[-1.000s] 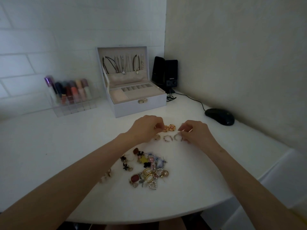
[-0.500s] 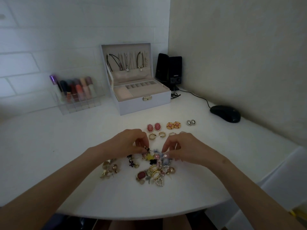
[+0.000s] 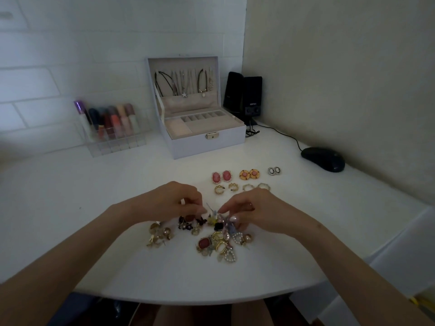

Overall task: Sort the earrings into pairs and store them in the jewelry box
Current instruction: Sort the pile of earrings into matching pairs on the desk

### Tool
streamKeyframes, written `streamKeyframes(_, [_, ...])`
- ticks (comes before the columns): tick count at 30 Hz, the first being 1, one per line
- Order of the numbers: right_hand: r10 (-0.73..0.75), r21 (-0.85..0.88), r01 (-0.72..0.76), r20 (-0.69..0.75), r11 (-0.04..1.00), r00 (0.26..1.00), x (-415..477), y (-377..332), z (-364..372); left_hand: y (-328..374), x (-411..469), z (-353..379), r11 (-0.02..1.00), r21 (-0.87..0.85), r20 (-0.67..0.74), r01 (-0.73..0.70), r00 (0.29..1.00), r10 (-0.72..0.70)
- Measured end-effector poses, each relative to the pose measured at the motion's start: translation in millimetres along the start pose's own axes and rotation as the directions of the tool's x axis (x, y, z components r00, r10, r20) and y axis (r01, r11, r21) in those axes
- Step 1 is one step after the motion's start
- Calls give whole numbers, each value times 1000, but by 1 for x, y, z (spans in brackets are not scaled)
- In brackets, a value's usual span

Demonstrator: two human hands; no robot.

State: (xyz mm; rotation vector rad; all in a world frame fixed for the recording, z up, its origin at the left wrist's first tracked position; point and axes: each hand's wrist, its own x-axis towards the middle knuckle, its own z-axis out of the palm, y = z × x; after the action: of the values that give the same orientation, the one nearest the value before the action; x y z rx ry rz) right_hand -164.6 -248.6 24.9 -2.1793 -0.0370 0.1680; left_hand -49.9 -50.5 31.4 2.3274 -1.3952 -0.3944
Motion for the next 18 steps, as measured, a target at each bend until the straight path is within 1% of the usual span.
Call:
streamKeyframes(2, [-35,72,34,8,997,999,-1,-1,-3,1,-2,-2,998,-55,-69,1,998,-5])
streamKeyframes(4, [-45,80,48,-42,996,998,-2,-1,-5,-1,-5,-5,996,-84,-196,0,980,-16])
streamKeyframes(6, [-40,33,44,-117,998,992,0,0,-6,-8,-8,-10,999,-41,-317,15,948,-27])
streamKeyframes(8, [-39,-8,38,-169,999,985,3,-1,-4,-18,-11,-14,993,71,-360,94,931,-63])
streamKeyframes(10, [-31,-50,23,-179,998,983,7,-1,-3,-29,-14,-16,957,198,-315,212,938,-142])
streamKeyframes(11, [-22,-78,9,-170,997,985,10,-1,-2,-32,-15,-16,943,225,-276,246,944,-181])
streamKeyframes(12, [-11,-108,-6,-155,994,988,12,0,0,-33,-16,-14,942,218,-233,255,951,-204])
streamKeyframes(15, [1,-170,-20,-111,985,994,20,2,9,-29,-19,-11,972,130,-116,197,976,-182])
streamKeyframes(18, [2,-187,-17,-81,982,997,23,0,13,-21,-20,-9,986,62,-65,156,986,-152])
